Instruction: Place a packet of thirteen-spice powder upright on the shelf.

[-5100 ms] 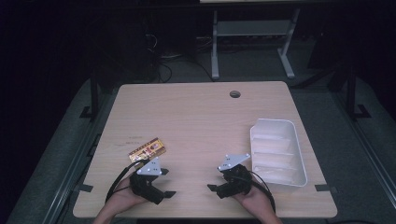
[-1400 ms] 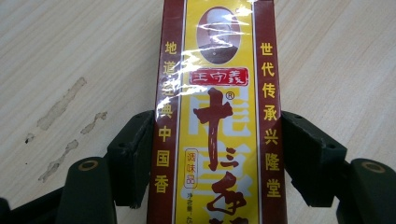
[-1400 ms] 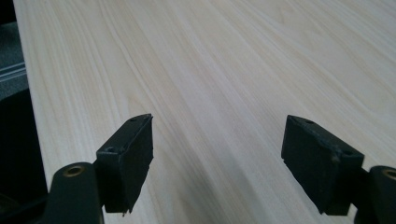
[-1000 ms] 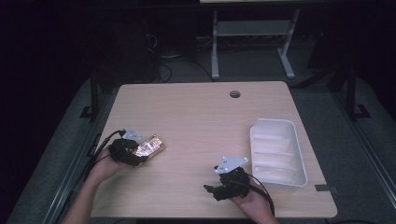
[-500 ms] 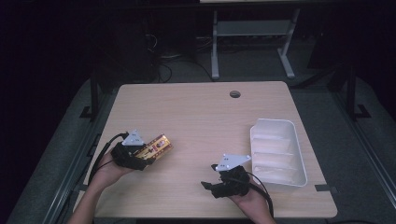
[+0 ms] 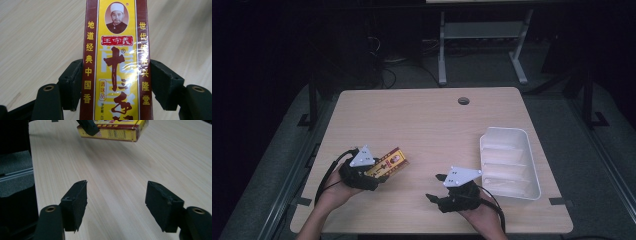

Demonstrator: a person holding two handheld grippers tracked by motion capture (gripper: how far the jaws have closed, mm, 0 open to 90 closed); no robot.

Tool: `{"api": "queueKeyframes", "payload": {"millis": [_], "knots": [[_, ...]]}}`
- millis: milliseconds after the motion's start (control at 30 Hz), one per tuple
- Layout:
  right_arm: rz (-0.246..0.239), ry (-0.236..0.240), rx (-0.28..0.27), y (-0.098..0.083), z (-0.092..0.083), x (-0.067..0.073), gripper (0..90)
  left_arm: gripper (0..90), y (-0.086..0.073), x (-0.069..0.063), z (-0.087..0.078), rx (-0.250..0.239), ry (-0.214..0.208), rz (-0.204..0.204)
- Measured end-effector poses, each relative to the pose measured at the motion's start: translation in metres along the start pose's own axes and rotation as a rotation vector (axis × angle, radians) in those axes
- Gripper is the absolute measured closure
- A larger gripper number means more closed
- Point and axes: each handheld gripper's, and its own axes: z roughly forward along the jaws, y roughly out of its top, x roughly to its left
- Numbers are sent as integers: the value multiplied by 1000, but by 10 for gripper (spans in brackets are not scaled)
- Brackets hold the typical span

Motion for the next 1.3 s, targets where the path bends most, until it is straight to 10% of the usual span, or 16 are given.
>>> {"api": "queueKeyframes", "payload": {"millis": [333, 767, 1300], "knots": [[-20, 30, 15, 3, 1, 2, 350, 323, 4, -23, 1, -38, 0, 14], [124, 64, 99, 11, 7, -4, 143, 323, -9, -37, 0, -83, 4, -4], [227, 97, 106, 20, 10, -20, 153, 323, -13, -49, 1, -123, 30, 15]]}}
